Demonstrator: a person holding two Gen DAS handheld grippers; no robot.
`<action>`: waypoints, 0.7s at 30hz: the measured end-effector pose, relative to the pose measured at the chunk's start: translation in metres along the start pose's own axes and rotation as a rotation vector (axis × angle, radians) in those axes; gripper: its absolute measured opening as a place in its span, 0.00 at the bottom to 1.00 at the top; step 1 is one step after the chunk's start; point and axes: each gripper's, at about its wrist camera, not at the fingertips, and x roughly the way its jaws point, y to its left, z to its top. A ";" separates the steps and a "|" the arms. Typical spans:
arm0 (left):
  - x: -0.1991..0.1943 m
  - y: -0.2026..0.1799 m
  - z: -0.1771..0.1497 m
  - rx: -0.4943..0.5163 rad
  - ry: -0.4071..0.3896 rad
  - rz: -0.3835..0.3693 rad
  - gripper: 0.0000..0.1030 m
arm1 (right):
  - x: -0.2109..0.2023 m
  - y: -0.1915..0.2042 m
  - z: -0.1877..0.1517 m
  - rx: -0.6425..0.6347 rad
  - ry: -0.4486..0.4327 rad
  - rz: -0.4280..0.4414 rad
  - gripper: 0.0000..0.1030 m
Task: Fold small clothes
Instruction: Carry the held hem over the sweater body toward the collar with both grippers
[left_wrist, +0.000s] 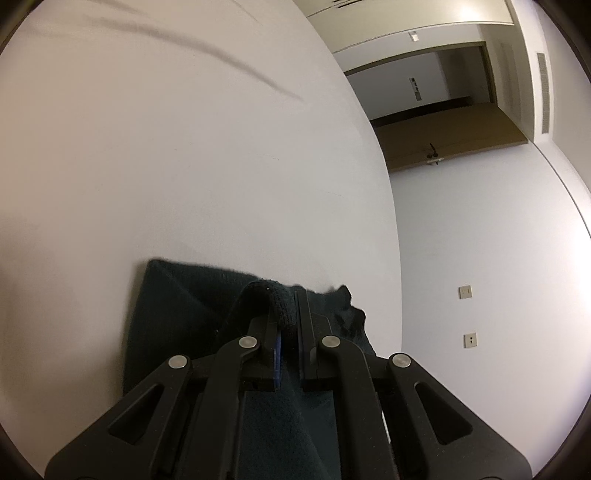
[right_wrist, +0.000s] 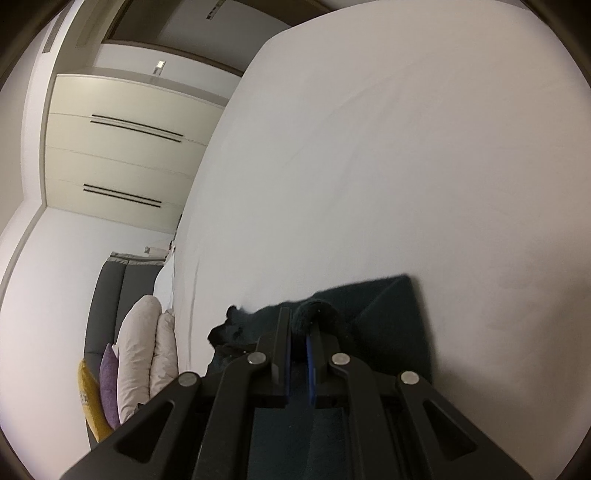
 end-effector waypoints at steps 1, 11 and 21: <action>0.003 0.001 0.001 -0.002 -0.003 -0.002 0.04 | 0.000 -0.001 0.002 0.004 -0.006 -0.001 0.07; 0.035 0.004 0.015 0.002 0.017 0.031 0.04 | 0.006 -0.006 0.007 0.011 -0.016 -0.007 0.07; 0.052 0.010 0.014 -0.020 0.057 0.035 0.05 | 0.012 -0.003 0.007 -0.001 -0.007 -0.005 0.07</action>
